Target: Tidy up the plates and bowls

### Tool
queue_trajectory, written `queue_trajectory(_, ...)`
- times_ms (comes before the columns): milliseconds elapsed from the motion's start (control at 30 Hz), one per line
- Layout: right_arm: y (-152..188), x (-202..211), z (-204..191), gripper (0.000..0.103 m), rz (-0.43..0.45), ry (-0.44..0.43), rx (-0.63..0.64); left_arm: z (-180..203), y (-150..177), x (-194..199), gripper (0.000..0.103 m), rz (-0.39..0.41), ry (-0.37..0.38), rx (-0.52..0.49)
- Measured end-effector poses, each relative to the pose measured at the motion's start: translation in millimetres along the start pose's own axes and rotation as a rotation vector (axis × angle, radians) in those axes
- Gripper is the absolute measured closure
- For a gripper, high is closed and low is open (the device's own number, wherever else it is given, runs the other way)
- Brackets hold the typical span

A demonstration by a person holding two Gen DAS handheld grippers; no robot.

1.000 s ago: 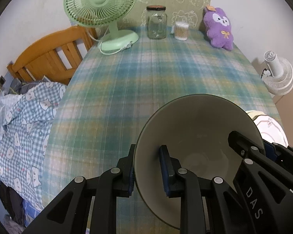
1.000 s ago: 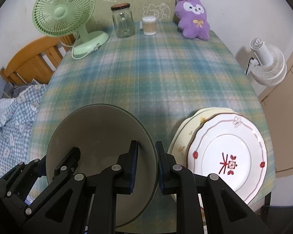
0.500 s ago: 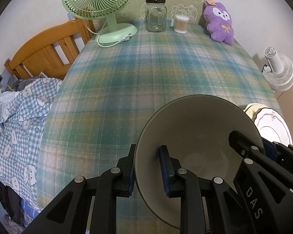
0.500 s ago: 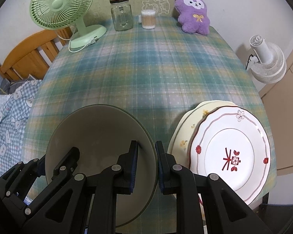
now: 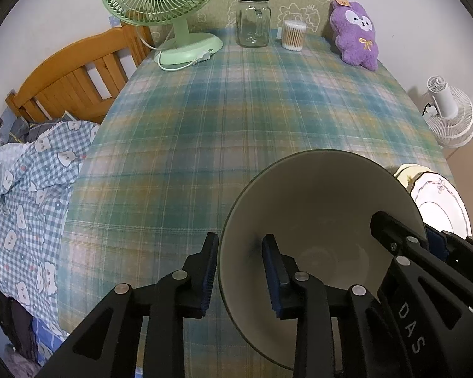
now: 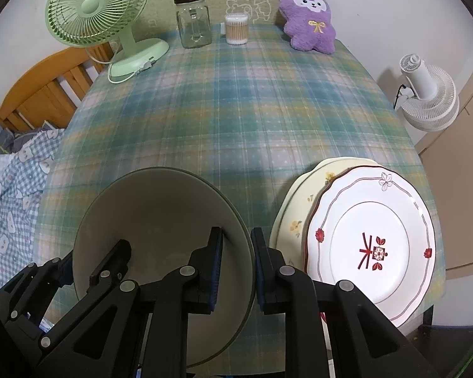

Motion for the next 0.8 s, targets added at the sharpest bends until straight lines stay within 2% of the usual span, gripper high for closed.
queue_trajectory(200,0.9,1.5,-1.7,0.081,-0.008,0.008,0.020,0.1,0.6,1.8,0.066,0.010,-0.007,-0.034)
queue_trajectory(267,0.7,2.3,-2.0,0.080,-0.011,0.009,0.025,-0.9,0.3,2.2,0.058,0.012,-0.006,-0.041)
queue_trajectory(333,0.9,3.5,-2.2,0.072,-0.016,-0.011,0.017,-2.8,-0.1,1.3,0.048,0.012,-0.003,-0.040)
queue_trajectory(400,0.8,5.4,-2.2,0.050,-0.011,-0.027,0.008,-4.4,-0.9,0.8,0.046,0.017,0.003,-0.036)
queue_trajectory(433,0.9,6.8,-1.9,0.047,0.001,-0.025,0.009,-4.5,-1.1,0.2,0.046,0.018,0.007,-0.036)
queue_trajectory(800,10.3,-14.7,7.0,0.046,-0.037,-0.023,-0.053,-3.1,3.4,-14.0,0.045,0.006,0.062,-0.042)
Point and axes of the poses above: each gripper's, at about its wrist camera, not at the fingertips, and x roughly against the way its jaws point, z to its right, y to its underside, the point moved 4 cm from there along -x, roughly the way its jaws point, and after that the axes turned 15 degrees about z, right-handed, at the moved point
